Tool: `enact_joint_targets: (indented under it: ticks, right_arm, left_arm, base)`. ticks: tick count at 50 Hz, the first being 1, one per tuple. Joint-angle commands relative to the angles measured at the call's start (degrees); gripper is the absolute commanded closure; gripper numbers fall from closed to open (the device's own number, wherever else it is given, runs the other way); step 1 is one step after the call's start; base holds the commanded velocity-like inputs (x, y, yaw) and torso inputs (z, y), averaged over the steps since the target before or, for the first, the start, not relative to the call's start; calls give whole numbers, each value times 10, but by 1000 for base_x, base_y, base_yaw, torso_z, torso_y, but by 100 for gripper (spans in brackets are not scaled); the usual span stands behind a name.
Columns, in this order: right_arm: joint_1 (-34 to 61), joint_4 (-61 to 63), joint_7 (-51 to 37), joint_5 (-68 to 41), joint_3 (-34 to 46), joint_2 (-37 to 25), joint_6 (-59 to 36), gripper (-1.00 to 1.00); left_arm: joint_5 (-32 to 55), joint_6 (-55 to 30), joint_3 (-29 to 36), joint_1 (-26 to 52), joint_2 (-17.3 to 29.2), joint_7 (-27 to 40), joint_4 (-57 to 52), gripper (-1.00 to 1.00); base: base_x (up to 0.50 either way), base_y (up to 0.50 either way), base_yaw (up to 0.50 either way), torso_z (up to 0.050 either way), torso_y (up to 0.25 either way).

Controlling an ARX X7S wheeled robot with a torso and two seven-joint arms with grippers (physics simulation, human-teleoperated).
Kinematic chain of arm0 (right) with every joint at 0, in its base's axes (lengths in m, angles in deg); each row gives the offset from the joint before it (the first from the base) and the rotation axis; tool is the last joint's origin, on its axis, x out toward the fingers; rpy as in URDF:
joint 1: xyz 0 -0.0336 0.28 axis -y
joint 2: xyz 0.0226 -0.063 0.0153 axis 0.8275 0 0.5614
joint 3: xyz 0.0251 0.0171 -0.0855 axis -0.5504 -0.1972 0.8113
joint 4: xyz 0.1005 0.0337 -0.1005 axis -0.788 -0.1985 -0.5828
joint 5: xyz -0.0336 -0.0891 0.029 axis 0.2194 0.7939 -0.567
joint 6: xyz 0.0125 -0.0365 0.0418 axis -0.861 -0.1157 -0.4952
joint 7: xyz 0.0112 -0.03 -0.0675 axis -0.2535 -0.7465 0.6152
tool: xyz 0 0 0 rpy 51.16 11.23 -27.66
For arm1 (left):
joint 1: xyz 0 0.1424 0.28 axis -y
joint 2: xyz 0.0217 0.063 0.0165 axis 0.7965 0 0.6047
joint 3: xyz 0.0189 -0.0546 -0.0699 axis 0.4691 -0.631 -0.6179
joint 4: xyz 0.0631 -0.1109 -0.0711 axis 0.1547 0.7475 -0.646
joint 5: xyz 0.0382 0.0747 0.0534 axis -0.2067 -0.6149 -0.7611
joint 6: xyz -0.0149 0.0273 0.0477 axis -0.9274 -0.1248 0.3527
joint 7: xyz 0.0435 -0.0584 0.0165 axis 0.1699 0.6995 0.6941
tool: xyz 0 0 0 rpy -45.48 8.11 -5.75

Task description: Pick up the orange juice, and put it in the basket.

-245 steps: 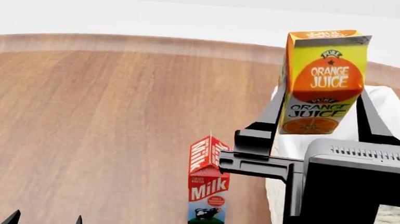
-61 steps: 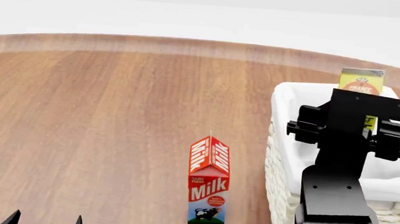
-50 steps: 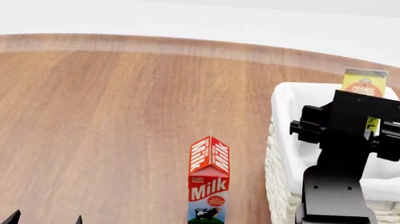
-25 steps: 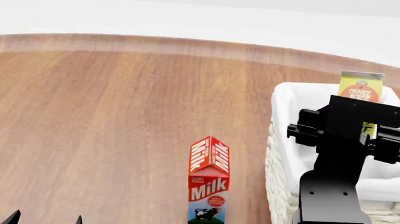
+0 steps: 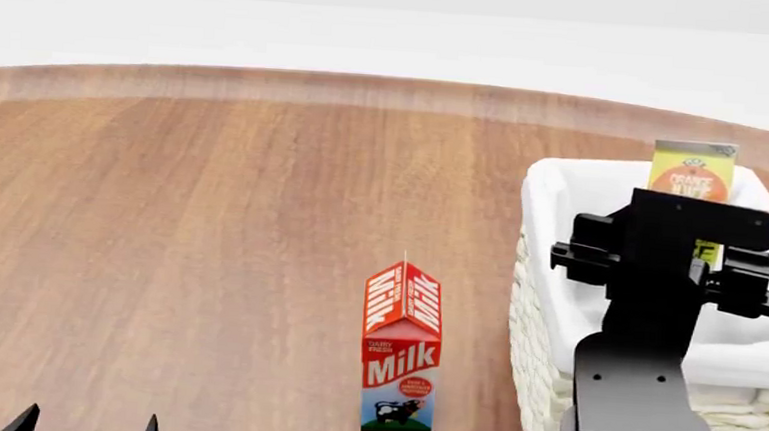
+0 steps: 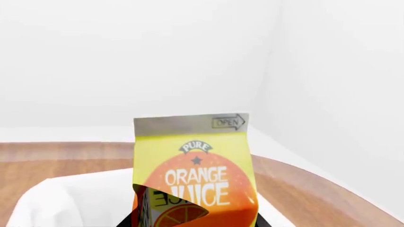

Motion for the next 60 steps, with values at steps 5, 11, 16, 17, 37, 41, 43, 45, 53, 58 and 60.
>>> enact_joint_targets:
  ticks: [5,11,16,17,37,41,43,45,53,58,60]
  right_arm:
    - [2,1,-6,40,-8,2,7,100]
    - [-2,1,-9,45,-12,2,12,100]
    - [-3,1,-9,47,-15,3,13,100]
    - [-2,1,-7,46,-17,3,10,100]
    - [0,1,1,52,-27,8,7,-100]
    - [-2,1,8,52,-28,12,20,-100]
    - [-3,1,17,49,-30,13,37,-100]
    - [-6,6,23,51,-27,15,49,-100]
    - [-127,320,43,36,-27,-8,-107,-100]
    - [-131,355,50,32,-26,-13,-122,-100]
    - [-144,389,50,31,-25,-16,-136,-100]
  left_arm:
    - [1,1,2,1,1,1,0,-100]
    - [1,1,2,1,1,2,0,-100]
    - [2,1,3,1,2,2,0,-100]
    - [2,1,3,1,2,2,0,-100]
    - [3,2,5,2,3,4,1,-100]
    - [3,2,5,2,3,4,1,-100]
    - [3,2,5,2,3,4,1,-100]
    - [4,2,5,2,3,4,1,-100]
    - [4,3,6,2,4,5,1,-100]
    - [4,3,7,2,4,5,1,-100]
    - [5,3,7,2,4,5,1,-100]
  base:
    - [0,0,0,0,2]
    - [0,0,0,0,0]
    - [0,0,0,0,2]
    - [0,0,0,0,0]
    - [0,0,0,0,0]
    - [0,0,0,0,0]
    - [0,0,0,0,0]
    - [0,0,0,0,0]
    - [0,0,0,0,0]
    - [0,0,0,0,0]
    - [0,0,0,0,0]
